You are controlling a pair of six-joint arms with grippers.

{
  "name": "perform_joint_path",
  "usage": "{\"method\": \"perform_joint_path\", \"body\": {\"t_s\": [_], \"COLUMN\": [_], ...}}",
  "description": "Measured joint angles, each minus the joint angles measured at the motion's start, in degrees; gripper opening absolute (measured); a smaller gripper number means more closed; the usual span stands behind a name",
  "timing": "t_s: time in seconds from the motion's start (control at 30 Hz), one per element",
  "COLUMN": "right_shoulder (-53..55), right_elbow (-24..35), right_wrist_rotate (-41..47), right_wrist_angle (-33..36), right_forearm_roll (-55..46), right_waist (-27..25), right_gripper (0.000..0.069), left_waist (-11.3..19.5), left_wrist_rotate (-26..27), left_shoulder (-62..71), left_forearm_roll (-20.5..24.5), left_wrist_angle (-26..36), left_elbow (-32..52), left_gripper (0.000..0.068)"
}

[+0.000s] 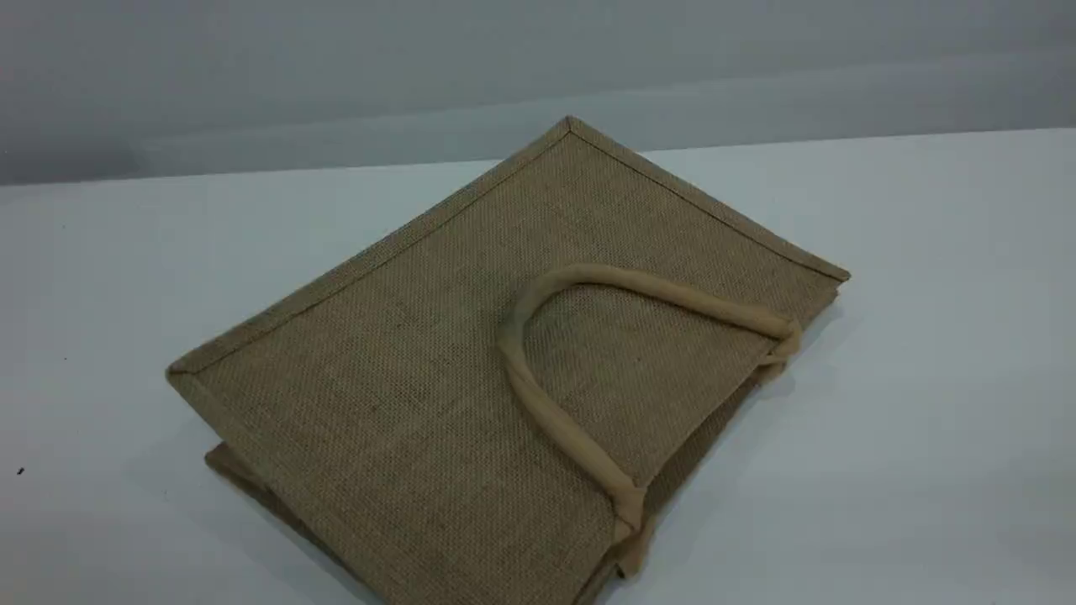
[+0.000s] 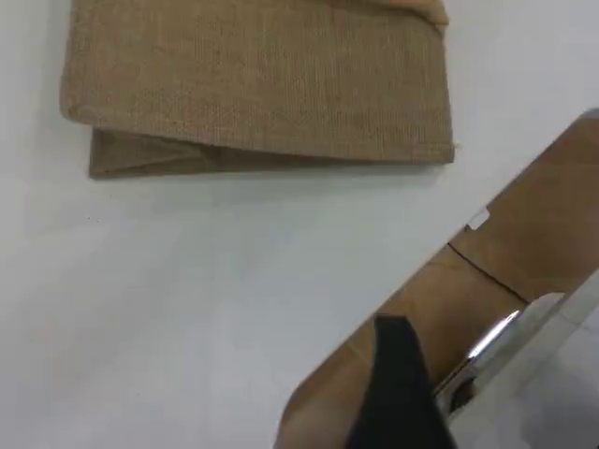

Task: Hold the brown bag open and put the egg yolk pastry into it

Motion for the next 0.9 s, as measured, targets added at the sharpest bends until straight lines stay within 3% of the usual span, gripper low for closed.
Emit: {"method": "perform_joint_path", "body": {"t_s": [0.3,0.47,0.57,0.7,0.9], "right_shoulder": [-3.6,-8.7,-11.5,-11.9,-11.8], "right_elbow": [0.0,0.0,0.0,0.0,0.0], "right_wrist_rotate": [0.0,0.0,0.0,-0.1,-0.1], "right_wrist_angle": [0.0,0.0,0.1,0.2,0.2], "right_forearm_roll": [0.1,0.1,0.1,0.1,0.1], "right_waist": [-14.0,-15.2,-15.5,-17.0,-17.8], "right_gripper": [0.0464,0.0464,0.0464,0.0464,0.0464], "left_waist": [0.0,0.0,1.5,7.5,21.7], "left_wrist_rotate": [0.0,0.0,0.0,0.0,0.0], "left_shoulder": [0.0,0.0,0.0,0.0,0.0], "left_forearm_roll": [0.0,0.0,0.0,0.0,0.0], "left_wrist_angle": [0.0,0.0,-0.1,-0.1,-0.1], "left_elbow": [-0.1,-0.1,-0.1,-0.1,-0.1], "left_gripper": [0.0451,0.0451,0.0451,0.0451,0.0451]}}
